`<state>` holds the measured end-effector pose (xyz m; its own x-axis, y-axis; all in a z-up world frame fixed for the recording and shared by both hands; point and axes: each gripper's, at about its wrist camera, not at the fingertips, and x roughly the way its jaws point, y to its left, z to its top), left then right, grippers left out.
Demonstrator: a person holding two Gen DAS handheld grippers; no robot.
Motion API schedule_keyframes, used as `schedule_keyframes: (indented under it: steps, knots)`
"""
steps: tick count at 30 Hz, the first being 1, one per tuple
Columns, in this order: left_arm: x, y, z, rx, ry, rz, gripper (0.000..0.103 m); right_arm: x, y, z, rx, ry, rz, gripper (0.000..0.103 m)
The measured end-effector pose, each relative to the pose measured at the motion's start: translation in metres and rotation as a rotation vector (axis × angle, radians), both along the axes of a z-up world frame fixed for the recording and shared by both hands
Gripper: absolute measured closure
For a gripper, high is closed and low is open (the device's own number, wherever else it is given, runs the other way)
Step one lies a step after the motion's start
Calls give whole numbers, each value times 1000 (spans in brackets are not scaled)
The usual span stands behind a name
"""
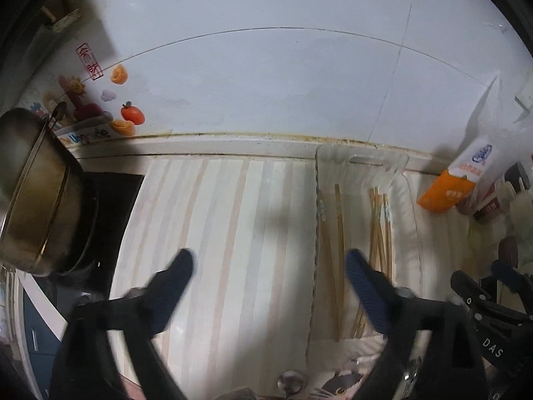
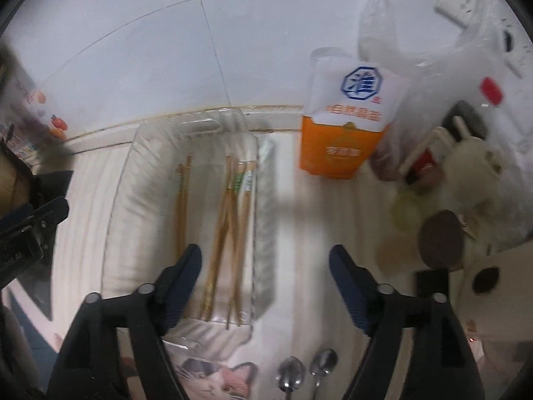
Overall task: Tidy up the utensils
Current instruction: 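Withdraw both open tools from the basket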
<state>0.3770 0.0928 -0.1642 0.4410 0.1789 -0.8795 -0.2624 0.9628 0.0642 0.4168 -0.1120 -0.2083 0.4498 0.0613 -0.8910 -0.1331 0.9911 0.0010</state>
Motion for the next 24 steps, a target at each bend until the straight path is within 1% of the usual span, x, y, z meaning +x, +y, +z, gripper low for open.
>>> schedule_keyframes:
  steps: [1,3,4,6,10,17,20,24]
  knots:
    - [-4,0,1,0,-7,-1,2,-5,-2,0,-4,-8,-4,10]
    - [-13,-3,1,3,-14,-3,1,-19,-7,3,-10,-34,-23,2]
    - [-17,-4,2,-3,-20,-10,0,-24,-9,4,-9,-44,-29,1]
    - [-26,-6,6,-10,-29,-20,0,-36,-14,9,-14,-67,-40,0]
    - [-48,-12,19,13,-72,-34,0,-61,-24,25,-20,-128,-63,0]
    - [-93,-25,42,-7,-128,-69,0,-112,-32,58,-9,-227,-70,0]
    - [-110,-31,51,-19,-146,-75,0,-129,-36,70,20,-252,-76,0]
    - [-130,-34,61,13,-146,-49,0,-146,-48,76,92,-241,-96,0]
